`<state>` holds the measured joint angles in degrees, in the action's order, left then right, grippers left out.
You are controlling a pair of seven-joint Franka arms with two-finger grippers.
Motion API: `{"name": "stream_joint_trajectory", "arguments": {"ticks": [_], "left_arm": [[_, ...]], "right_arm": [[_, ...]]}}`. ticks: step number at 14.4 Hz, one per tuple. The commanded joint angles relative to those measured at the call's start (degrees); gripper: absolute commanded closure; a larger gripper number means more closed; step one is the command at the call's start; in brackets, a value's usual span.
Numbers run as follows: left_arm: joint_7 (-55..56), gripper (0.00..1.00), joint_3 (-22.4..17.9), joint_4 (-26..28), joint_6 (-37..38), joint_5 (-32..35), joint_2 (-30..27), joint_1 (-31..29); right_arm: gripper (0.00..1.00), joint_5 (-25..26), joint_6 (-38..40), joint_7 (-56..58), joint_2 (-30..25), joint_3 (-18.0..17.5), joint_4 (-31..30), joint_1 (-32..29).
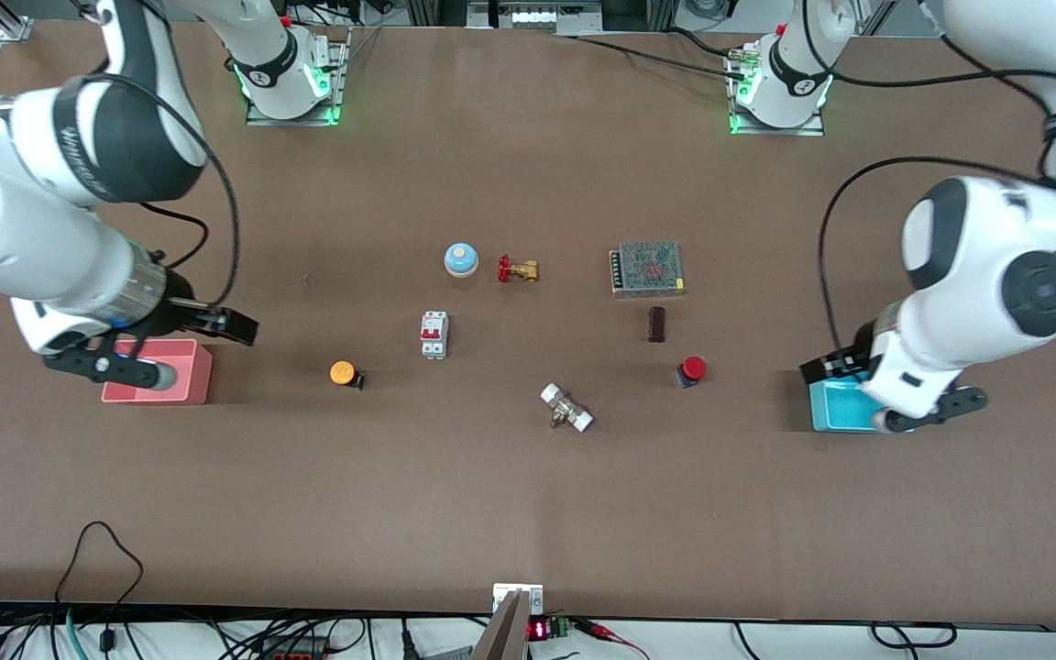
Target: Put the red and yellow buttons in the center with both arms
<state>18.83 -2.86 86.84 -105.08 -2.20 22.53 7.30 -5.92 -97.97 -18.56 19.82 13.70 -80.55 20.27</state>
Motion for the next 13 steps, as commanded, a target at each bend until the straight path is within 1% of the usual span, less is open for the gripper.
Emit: {"name": "stream_joint_trajectory", "arguments": {"ticks": [1,2,3,5,6,8,9,11,13], "left_arm": [[-7.4,0.00,0.2,1.2,3.5,0.8,-4.8,-3.0],[-9.8,0.00,0.2,1.1,4.6,0.8,-6.3,-3.9],[-12.2,0.00,0.2,1.2,5.7,0.8,-7.8,-4.9],[-16.8,0.00,0.2,1.6,7.8,0.9,-10.7,-6.8],[-18.0,0.00,0.2,1.8,8.0,1.0,-11.9,-7.2],[-19.4,0.00,0.3,1.8,9.1,2.4,-14.7,-8.2],[-20.8,0.00,0.5,1.8,9.9,4.1,-16.2,-8.3],[-23.7,0.00,0.5,2.4,10.1,4.3,-18.7,-8.9],[-24.3,0.00,0.7,4.1,9.7,4.2,-21.2,-9.1]], "right_arm": [[0.00,0.0,4.4,7.6,-3.9,-1.1,-0.8,-7.1],[0.00,0.6,6.2,12.9,-5.2,-1.2,-1.0,-9.3],[0.00,2.6,6.7,16.5,-5.9,-1.5,-1.2,-10.5],[0.00,7.6,6.7,19.0,-8.6,-3.1,-2.1,-12.0],[0.00,8.8,6.6,19.0,-10.3,-4.7,-3.0,-13.4],[0.00,8.7,5.9,18.9,-11.9,-10.2,-4.8,-19.3],[0.00,8.6,5.8,18.9,-12.0,-11.5,-4.8,-20.3],[0.00,8.2,6.4,18.8,-13.0,-11.6,-5.4,-20.5],[0.00,8.0,6.4,18.8,-15.9,-11.1,-9.2,-21.0]]}}
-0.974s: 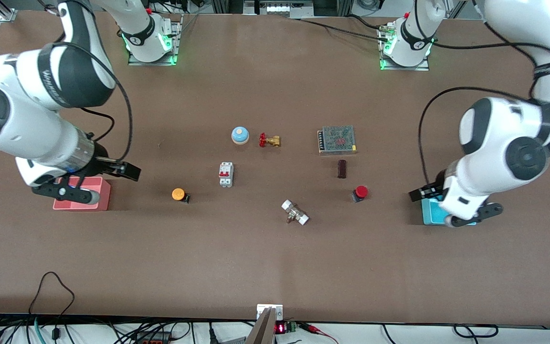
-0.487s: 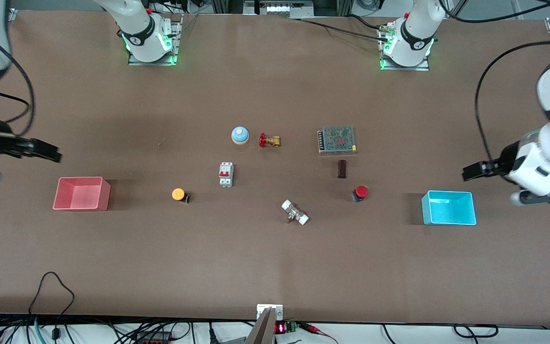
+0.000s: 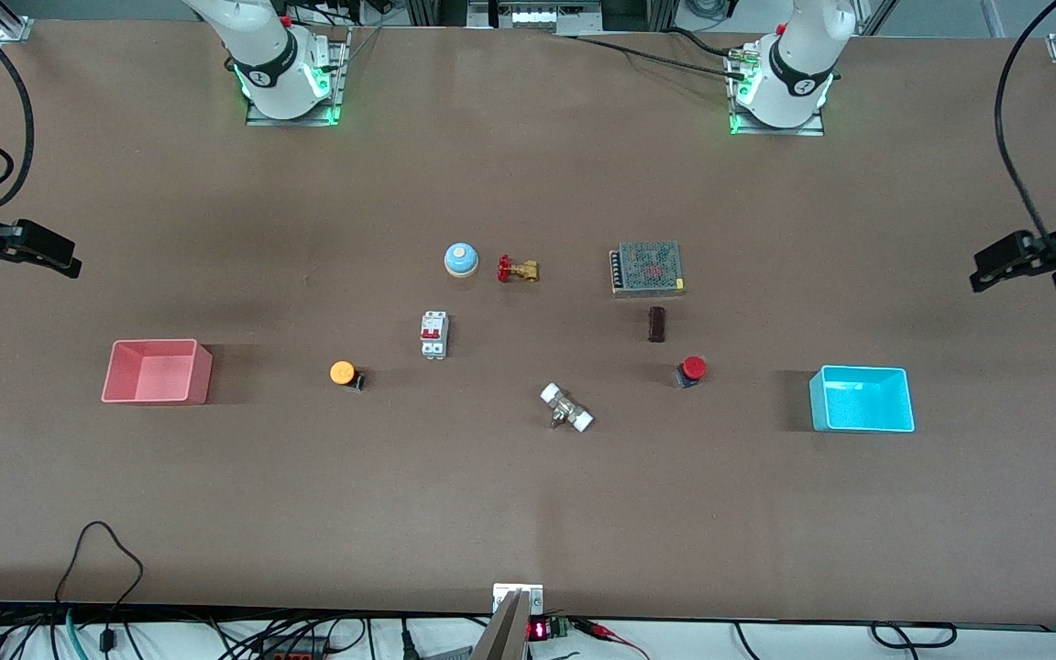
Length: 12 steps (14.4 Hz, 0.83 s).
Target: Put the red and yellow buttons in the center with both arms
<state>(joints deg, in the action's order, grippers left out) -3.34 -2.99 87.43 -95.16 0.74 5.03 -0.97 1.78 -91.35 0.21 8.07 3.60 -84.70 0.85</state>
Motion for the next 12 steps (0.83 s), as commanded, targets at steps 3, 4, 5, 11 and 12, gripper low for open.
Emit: {"name": "stream_joint_trajectory", "arguments": {"ticks": [3,4,5,11,12], "left_arm": [[-2.3,0.00,1.1,9.4,-2.7,1.4,-8.5,-0.9],[-2.3,0.00,1.1,11.4,-4.5,1.4,-9.7,-0.9],[-2.3,0.00,1.2,12.9,-5.6,1.4,-10.6,-0.9],[0.2,0.00,1.2,8.7,-4.6,1.2,-7.0,-0.6],[1.0,0.00,1.2,8.6,-3.8,1.2,-6.7,-0.5]], "right_arm": [[0.00,-0.1,-0.7,0.1,-8.1,-1.0,-9.6,-2.1],[0.00,-0.1,-0.2,0.1,-8.4,-1.0,-9.6,-2.1],[0.00,0.0,0.2,0.8,-8.5,-1.0,-9.6,-2.1],[0.00,-0.1,1.9,2.0,-9.0,-1.0,-9.6,-2.1],[0.00,-0.1,2.0,2.0,-9.0,-1.0,-9.6,-2.1]]}}
